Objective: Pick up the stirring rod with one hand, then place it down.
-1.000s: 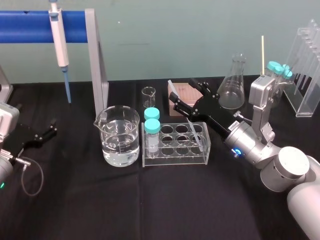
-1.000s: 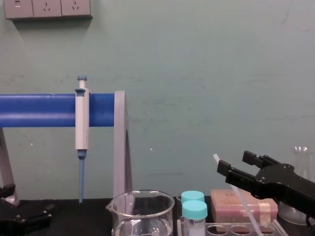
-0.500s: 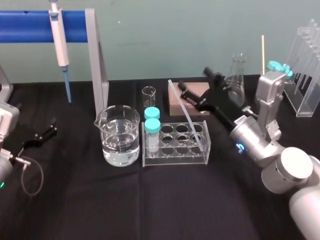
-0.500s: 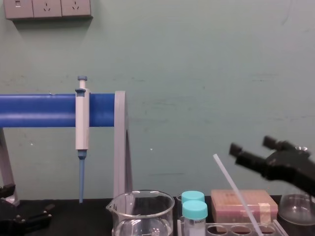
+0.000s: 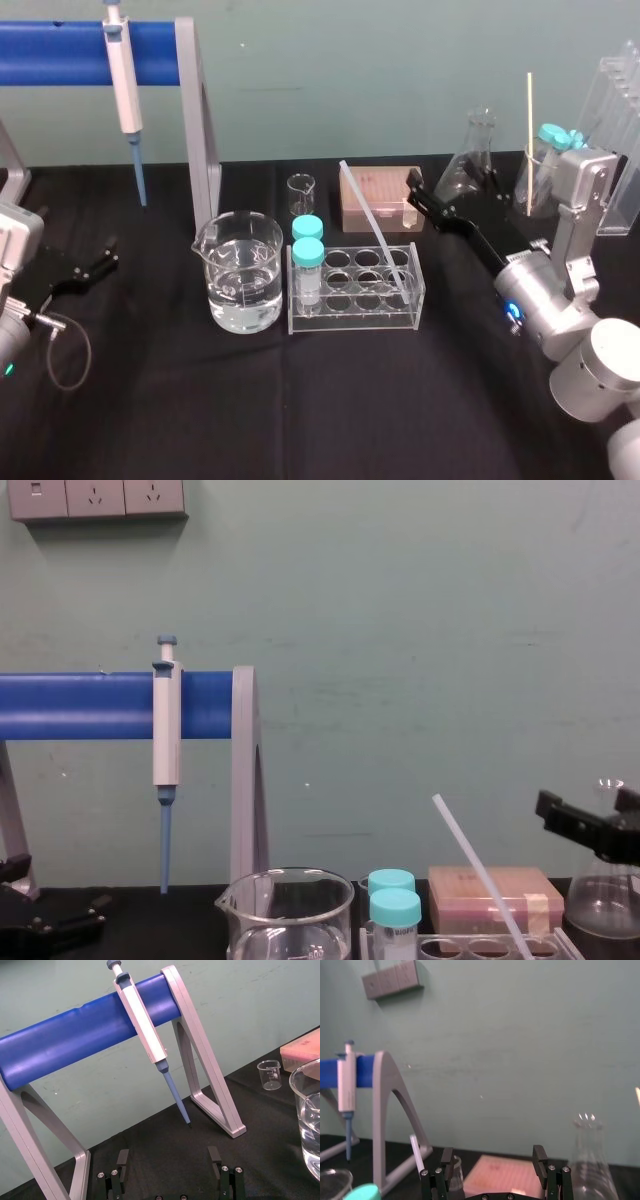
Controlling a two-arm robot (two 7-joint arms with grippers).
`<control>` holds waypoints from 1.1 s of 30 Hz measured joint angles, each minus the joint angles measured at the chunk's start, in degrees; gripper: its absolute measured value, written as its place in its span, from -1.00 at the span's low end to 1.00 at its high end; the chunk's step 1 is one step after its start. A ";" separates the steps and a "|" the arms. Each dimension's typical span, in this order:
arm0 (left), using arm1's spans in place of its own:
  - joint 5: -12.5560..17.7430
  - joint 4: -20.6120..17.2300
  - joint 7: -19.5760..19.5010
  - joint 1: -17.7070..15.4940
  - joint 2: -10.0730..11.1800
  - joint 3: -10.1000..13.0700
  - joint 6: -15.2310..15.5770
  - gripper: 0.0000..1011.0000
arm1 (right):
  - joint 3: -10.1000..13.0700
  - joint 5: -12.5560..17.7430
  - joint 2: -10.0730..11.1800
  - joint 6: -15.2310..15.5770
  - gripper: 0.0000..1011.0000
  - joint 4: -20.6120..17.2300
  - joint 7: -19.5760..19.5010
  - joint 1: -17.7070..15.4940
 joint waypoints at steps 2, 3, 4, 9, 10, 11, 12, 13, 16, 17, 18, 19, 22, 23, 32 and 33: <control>0.00 0.00 0.00 0.00 0.00 0.00 0.00 0.98 | 0.41 -0.46 0.13 1.26 0.98 -0.76 -0.44 -0.81; 0.00 0.00 0.00 0.00 0.00 0.00 0.00 0.98 | 0.55 -0.65 0.15 1.66 0.98 -1.03 -0.61 -1.04; 0.00 0.00 0.00 0.00 0.00 0.00 0.00 0.98 | 0.78 -0.90 0.16 2.22 0.98 -1.47 -0.84 -1.53; 0.00 0.00 0.00 0.00 0.00 0.00 0.00 0.98 | 1.31 -1.53 -0.09 2.96 0.98 -2.36 -1.18 -2.49; 0.00 0.00 0.00 0.00 0.00 0.00 0.00 0.98 | 1.47 -1.55 -0.17 2.83 0.98 -2.54 -1.05 -2.69; 0.00 0.00 0.00 0.00 0.00 0.00 0.00 0.98 | 1.51 -1.55 -0.21 2.76 0.98 -2.60 -0.97 -2.74; 0.00 0.00 0.00 0.00 0.00 0.00 0.00 0.98 | 1.50 -1.55 -0.21 2.76 0.98 -2.60 -0.96 -2.74; 0.00 0.00 0.00 0.00 0.00 0.00 0.00 0.98 | 1.50 -1.56 -0.19 2.76 0.98 -2.60 -0.96 -2.73; 0.00 0.00 0.00 0.00 0.00 0.00 0.00 0.98 | 1.48 -1.56 -0.18 2.77 0.98 -2.60 -0.97 -2.72; 0.00 0.00 0.00 0.00 0.00 0.00 0.00 0.98 | 1.48 -1.56 -0.17 2.78 0.98 -2.60 -0.98 -2.71; 0.00 0.00 0.00 0.00 0.00 0.00 0.00 0.98 | 1.47 -1.56 -0.17 2.78 0.98 -2.60 -0.99 -2.71; 0.00 0.00 0.00 0.00 0.00 0.00 0.00 0.98 | 1.47 -1.56 -0.17 2.79 0.98 -2.59 -0.99 -2.71; 0.00 0.00 0.00 0.00 0.00 0.00 0.00 0.98 | 1.45 -1.56 -0.16 2.81 0.98 -2.60 -1.01 -2.70; 0.00 0.00 0.00 0.00 0.00 0.00 0.00 0.98 | 1.45 -1.55 -0.15 2.82 0.98 -2.59 -1.02 -2.69; 0.00 0.00 0.00 0.00 0.00 0.00 0.00 0.98 | 1.40 -1.55 -0.11 2.89 0.98 -2.58 -1.07 -2.64; 0.00 0.00 0.00 0.00 0.00 0.00 0.00 0.98 | 1.39 -1.56 -0.11 2.90 0.98 -2.58 -1.08 -2.64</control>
